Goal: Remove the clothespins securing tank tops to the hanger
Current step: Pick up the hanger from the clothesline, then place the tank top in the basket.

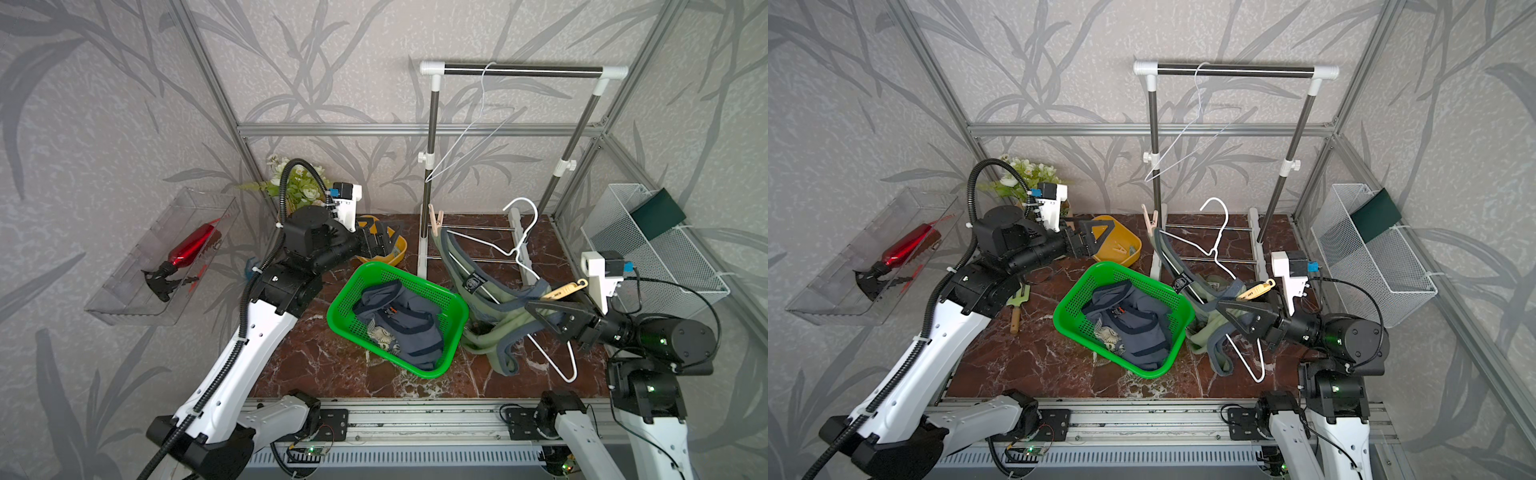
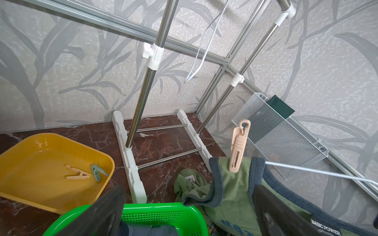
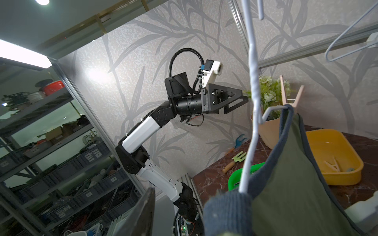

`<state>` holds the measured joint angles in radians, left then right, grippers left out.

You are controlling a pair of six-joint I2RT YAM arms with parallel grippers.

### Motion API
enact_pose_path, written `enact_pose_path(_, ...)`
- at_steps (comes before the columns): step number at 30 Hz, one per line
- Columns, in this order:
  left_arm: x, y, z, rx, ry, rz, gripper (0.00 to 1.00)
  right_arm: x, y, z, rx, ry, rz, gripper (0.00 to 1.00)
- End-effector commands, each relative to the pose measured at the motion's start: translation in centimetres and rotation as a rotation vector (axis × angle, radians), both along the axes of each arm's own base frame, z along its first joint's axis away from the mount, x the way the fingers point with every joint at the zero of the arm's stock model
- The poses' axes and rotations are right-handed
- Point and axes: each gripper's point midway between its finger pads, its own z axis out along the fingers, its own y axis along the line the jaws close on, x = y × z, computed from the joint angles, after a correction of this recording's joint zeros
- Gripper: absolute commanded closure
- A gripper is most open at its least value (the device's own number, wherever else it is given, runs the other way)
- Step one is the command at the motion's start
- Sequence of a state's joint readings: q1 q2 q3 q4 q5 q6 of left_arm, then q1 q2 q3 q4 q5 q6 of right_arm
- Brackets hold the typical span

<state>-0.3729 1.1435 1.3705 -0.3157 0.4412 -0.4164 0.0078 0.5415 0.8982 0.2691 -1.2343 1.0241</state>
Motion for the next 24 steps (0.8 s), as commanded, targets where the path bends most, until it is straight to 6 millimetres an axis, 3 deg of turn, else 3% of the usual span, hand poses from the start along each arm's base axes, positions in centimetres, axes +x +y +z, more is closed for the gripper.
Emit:
enact_pose_path(1,-0.9,0.3,1.5,-0.113,-0.045,-0.105,0.01,-1.3,0.2,1.8,0.04,-0.079,0.061,1.0)
enact_pose_path(9,0.1,0.0,0.2,-0.154,-0.002,-0.186,0.01,-0.4,2.3,-0.1,0.045,-0.03,0.177,1.0)
enact_pose_path(16,1.3,1.5,-2.3,-0.132,0.031,-0.136,0.01,0.5,6.1,-2.1,0.018,-0.012,0.293,1.0)
enact_pose_path(24,0.9,4.0,-3.9,-0.134,0.055,-0.086,0.01,2.7,7.7,-2.2,0.03,0.008,0.375,1.0)
